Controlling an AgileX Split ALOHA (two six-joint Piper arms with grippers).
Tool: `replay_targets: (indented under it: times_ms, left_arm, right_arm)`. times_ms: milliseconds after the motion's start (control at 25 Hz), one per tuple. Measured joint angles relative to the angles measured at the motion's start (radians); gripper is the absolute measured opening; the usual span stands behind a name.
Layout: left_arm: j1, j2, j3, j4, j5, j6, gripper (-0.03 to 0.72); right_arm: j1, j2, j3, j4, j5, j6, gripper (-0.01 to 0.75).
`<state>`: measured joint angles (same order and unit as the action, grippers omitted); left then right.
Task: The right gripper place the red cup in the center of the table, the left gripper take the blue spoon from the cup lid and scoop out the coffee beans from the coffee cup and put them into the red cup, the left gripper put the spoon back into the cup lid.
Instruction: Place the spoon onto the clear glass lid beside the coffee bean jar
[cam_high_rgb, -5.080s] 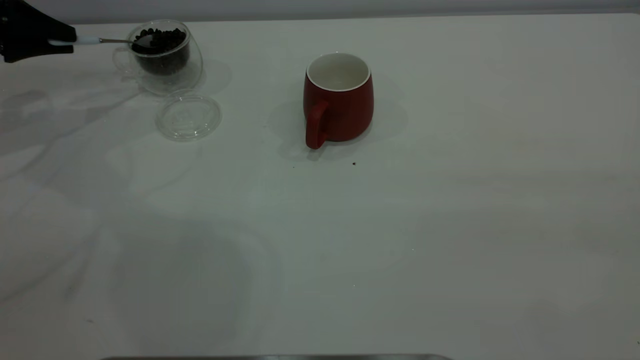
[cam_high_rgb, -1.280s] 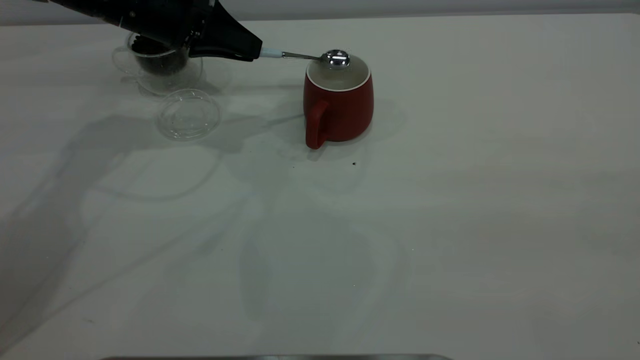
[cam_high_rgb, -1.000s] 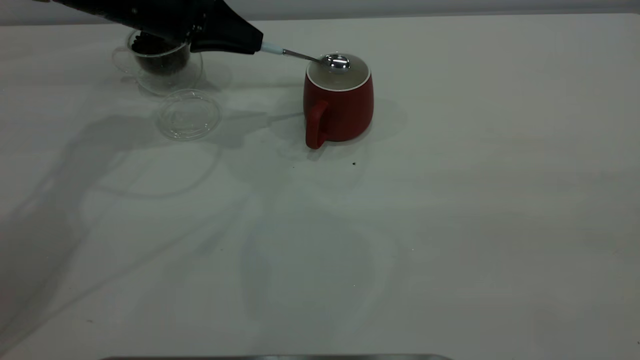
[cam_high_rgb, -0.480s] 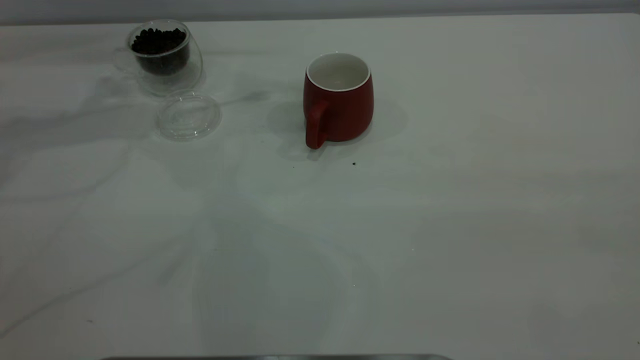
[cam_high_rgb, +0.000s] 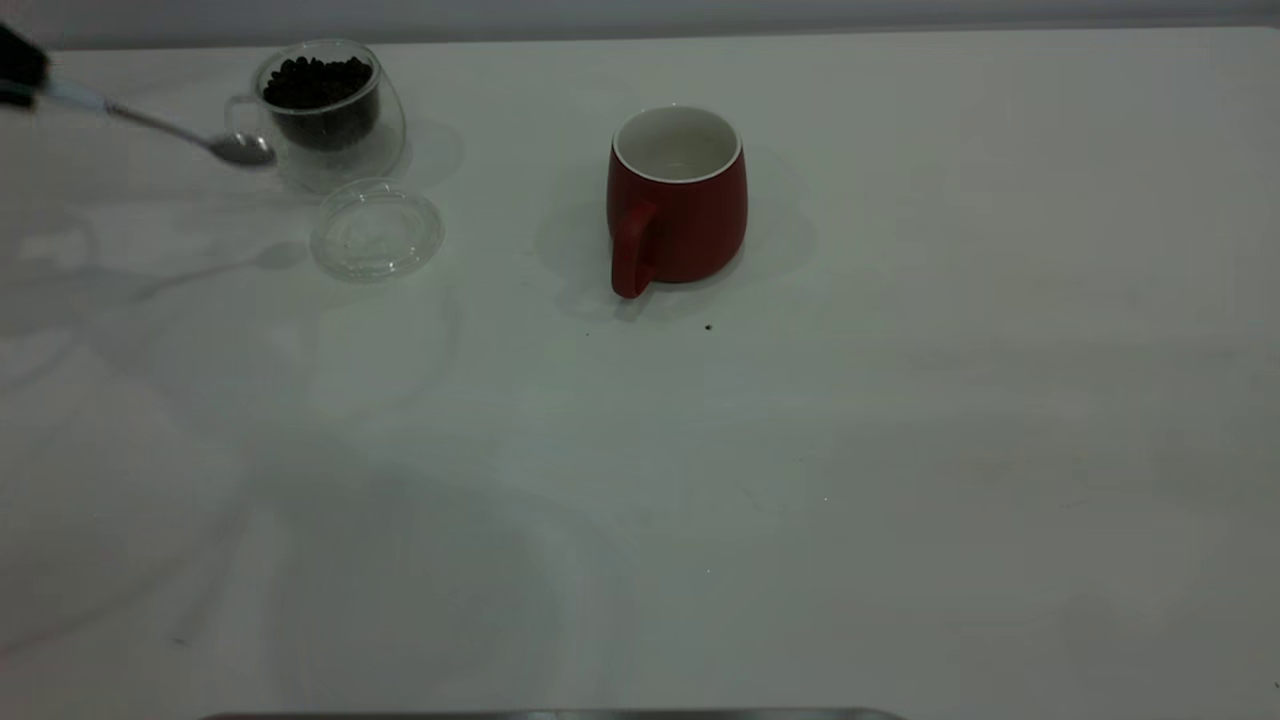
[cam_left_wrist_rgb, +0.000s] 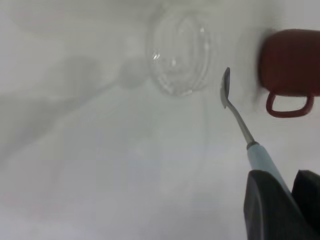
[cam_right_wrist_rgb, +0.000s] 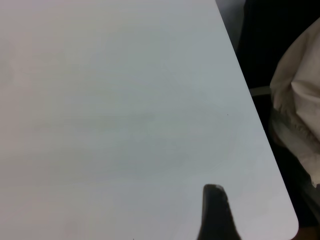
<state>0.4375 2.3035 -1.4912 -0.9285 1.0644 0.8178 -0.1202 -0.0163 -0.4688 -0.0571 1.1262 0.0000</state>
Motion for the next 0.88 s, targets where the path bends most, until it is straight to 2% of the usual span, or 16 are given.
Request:
replay_targets:
  times_ms: [440, 880]
  left_arm:
    - [-0.013, 0.138, 0.047, -0.226, -0.052, 0.138, 0.124]
    - [-0.074, 0.213, 0.047, -0.246, -0.091, 0.172, 0.124]
  right_arm:
    - [0.0, 0.0, 0.0, 0.0, 0.0, 0.0, 0.532]
    - [0.0, 0.0, 0.0, 0.0, 0.0, 0.0, 0.532]
